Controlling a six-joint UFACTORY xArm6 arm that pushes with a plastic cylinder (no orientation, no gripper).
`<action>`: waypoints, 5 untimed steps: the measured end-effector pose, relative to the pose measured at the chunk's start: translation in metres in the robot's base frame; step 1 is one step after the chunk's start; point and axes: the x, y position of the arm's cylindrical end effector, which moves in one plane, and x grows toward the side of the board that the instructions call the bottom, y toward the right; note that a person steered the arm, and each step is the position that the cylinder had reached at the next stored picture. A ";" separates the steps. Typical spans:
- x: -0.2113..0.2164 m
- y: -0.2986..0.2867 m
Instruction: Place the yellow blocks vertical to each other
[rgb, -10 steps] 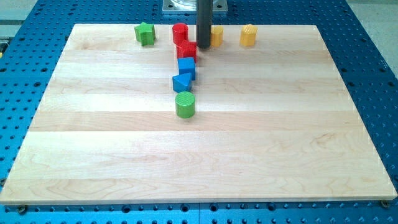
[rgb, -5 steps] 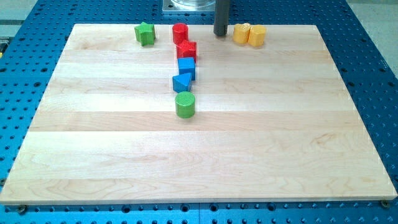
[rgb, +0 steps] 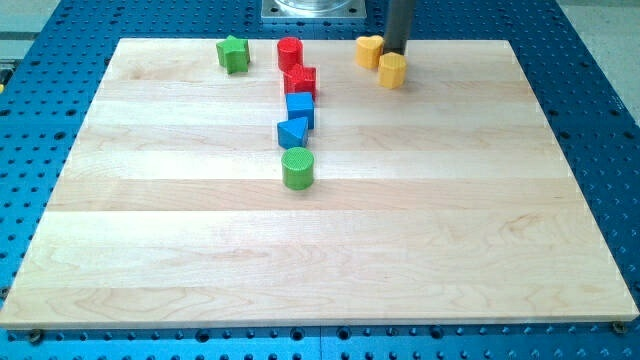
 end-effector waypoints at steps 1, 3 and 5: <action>0.001 0.008; 0.119 0.008; 0.166 0.023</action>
